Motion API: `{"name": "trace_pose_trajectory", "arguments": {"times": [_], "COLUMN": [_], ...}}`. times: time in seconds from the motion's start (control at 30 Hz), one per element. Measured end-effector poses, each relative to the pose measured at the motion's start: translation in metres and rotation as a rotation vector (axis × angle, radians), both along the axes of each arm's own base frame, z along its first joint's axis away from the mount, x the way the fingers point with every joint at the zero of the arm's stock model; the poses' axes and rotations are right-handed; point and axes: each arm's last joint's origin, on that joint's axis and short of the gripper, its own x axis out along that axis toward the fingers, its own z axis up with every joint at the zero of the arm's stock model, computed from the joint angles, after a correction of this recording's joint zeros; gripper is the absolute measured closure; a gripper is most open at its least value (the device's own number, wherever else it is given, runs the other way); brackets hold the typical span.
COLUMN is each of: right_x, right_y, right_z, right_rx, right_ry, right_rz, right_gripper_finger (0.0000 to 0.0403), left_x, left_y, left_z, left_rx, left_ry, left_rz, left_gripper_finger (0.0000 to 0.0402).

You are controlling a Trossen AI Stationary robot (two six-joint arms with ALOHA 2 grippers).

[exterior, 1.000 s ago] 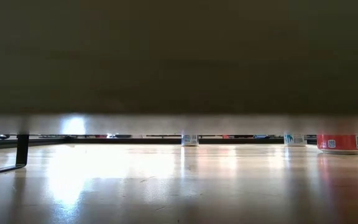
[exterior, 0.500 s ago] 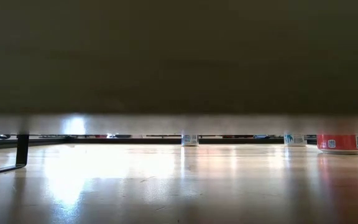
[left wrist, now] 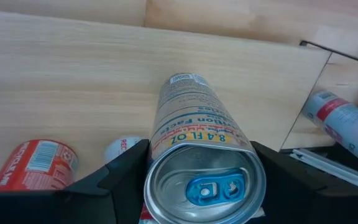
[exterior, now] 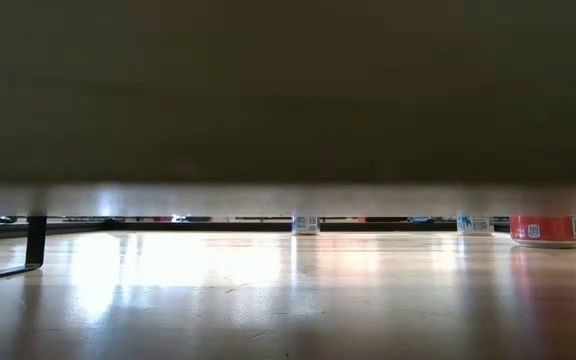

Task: Place canned beverage on shelf
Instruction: Put the bottom blue soda can on the shelf

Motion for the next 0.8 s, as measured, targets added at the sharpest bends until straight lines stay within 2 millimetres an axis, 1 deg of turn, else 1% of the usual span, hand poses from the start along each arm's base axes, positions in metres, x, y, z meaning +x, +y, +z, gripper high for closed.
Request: {"name": "trace_pose_trajectory", "arguments": {"times": [0.2, 0.53, 0.8], "right_x": [0.0000, 0.0000, 0.0000], "right_y": [0.0000, 0.0000, 0.0000], "right_z": [0.0000, 0.0000, 0.0000], "right_rx": [0.000, 0.000, 0.000], "right_ry": [0.000, 0.000, 0.000], "right_rz": [0.000, 0.000, 0.000], "right_gripper_finger": [0.0220, 0.0220, 0.0220], "left_x": [0.0050, 0.0043, 0.0001], "left_y": [-0.0032, -0.0022, -0.0007], "left_z": [-0.0091, -0.0099, -0.0112], "left_rx": [-0.023, 0.008, 0.037], "left_ry": [0.014, 0.018, 0.053], "left_rz": [-0.014, -0.001, -0.042], "left_gripper_finger": [0.0169, 0.0169, 0.0169]}}
